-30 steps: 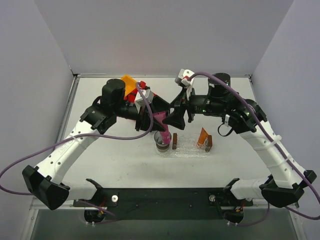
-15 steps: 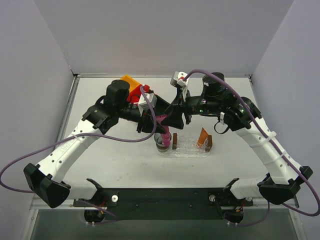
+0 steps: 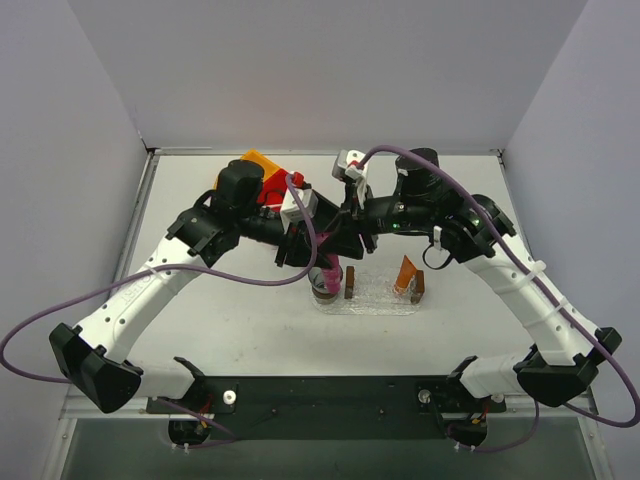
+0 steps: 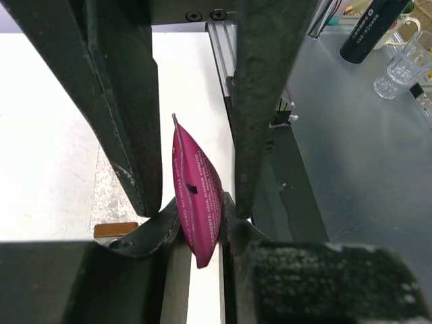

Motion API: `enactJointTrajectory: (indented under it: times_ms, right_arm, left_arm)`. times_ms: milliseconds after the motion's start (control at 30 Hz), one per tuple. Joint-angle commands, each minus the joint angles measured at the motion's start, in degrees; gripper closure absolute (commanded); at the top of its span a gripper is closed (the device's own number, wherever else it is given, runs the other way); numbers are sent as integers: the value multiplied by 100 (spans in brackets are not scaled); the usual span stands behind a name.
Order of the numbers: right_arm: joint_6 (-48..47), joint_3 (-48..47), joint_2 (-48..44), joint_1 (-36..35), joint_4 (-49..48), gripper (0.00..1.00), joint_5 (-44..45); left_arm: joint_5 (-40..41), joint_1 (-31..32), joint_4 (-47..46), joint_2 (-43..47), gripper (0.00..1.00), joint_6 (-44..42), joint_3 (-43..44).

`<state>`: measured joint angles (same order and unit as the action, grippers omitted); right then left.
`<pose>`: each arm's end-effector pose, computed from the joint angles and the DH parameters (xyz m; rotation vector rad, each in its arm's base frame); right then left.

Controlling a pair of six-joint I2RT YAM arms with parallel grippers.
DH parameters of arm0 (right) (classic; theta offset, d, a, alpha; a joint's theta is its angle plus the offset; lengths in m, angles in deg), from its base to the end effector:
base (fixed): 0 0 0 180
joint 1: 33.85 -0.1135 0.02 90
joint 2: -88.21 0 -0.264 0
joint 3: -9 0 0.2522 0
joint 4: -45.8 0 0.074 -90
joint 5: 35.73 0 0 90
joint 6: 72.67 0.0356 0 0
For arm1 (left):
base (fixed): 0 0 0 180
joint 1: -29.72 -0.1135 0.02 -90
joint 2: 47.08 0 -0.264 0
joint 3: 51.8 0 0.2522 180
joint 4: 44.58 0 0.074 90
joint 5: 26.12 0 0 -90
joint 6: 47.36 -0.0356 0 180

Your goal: Prepare toiletry sets of a toothbrush and toothpaste on the tray

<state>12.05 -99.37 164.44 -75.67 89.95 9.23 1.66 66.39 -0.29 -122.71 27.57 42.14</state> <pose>0.1827 0.1973 0.4834 -1.2507 1.3838 1.1450 0.2020 -0.1897 0.4088 1.4493 1.3735 -1.3263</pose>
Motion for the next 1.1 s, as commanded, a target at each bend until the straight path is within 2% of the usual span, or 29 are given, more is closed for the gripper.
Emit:
enactJointTrajectory:
  times_ms: [0,133,300,400,433,533,567,633,667,733,900,1067]
  right_arm:
    - [-219,65,94,-98,2,70,-49]
    - [-316,74,112,-151,81,78,47]
    - [-500,13,121,-195,221,100,276]
    - [-614,39,51,-221,292,100,460]
    - [-641,56,-2,-212,309,100,556]
    - [-703,135,-107,-212,309,100,724]
    - [-729,144,-125,-221,309,100,855]
    - [-790,179,-187,-212,309,100,1049]
    - [-817,188,-204,-204,301,100,1258]
    - [-887,267,-292,-177,257,100,1444]
    - [-914,811,-617,-72,-243,100,2198]
    - [-826,2074,-1241,104,-1482,100,2815]
  left_arm:
    - [-45,34,76,22,100,-251,367]
    - [-1,60,147,49,100,-330,358]
    - [148,78,348,84,100,-566,331]
    - [297,78,402,146,99,-698,253]
    - [333,78,393,172,88,-716,191]
    - [508,78,226,303,70,-673,77]
    - [561,78,182,356,59,-664,7]
    - [727,69,68,418,47,-594,-38]
    - [789,69,33,462,35,-576,-81]
    - [1026,43,-2,549,30,-558,-134]
    - [1475,-194,-459,1041,27,-374,-572]
    - [1756,-738,-600,1437,26,-163,-855]
